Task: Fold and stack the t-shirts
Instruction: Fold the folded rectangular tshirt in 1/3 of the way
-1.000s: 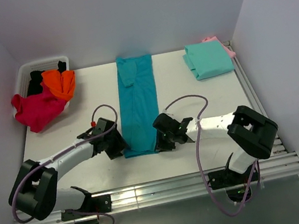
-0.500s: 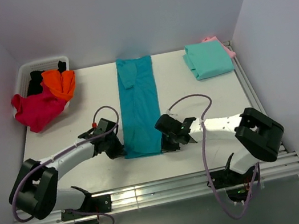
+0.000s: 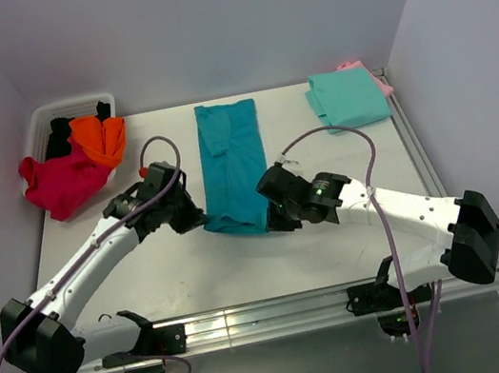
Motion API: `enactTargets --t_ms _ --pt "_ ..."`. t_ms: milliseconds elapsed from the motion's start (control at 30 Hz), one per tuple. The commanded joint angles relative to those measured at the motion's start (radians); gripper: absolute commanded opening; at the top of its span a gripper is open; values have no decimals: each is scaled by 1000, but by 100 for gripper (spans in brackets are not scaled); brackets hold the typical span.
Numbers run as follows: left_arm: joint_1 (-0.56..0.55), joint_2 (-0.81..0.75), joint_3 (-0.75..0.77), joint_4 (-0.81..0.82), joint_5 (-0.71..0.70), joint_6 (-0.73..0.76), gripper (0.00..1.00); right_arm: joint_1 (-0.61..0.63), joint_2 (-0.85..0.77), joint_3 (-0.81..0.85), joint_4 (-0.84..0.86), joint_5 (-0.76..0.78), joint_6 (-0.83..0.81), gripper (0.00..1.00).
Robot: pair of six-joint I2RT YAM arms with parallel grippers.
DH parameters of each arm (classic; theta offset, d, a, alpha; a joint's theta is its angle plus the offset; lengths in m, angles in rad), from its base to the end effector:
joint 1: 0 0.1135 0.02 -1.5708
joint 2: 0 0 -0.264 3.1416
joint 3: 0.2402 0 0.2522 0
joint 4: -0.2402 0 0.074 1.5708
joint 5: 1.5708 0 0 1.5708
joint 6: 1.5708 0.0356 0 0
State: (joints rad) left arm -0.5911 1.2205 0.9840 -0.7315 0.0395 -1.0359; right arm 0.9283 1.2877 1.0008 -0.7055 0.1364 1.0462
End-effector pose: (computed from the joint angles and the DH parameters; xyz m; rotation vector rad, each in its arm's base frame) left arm 0.2016 -0.1370 0.2721 -0.5757 2.6205 -0.6425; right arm 0.1584 0.2036 0.2637 0.2105 2.6492 0.5597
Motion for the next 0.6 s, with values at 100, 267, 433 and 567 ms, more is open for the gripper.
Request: enactTargets --t_ms 100,267,433,567 --pt "33 120 198 -85 -35 49 0 -69 56 119 -91 62 -84 0" --pt "80 236 303 -85 -27 99 0 -144 128 191 -81 45 -158 0" --pt "143 356 435 -86 2 135 0 -221 229 274 -71 19 -230 0" --pt "181 511 559 -100 29 178 0 -293 323 372 -80 6 -307 0"
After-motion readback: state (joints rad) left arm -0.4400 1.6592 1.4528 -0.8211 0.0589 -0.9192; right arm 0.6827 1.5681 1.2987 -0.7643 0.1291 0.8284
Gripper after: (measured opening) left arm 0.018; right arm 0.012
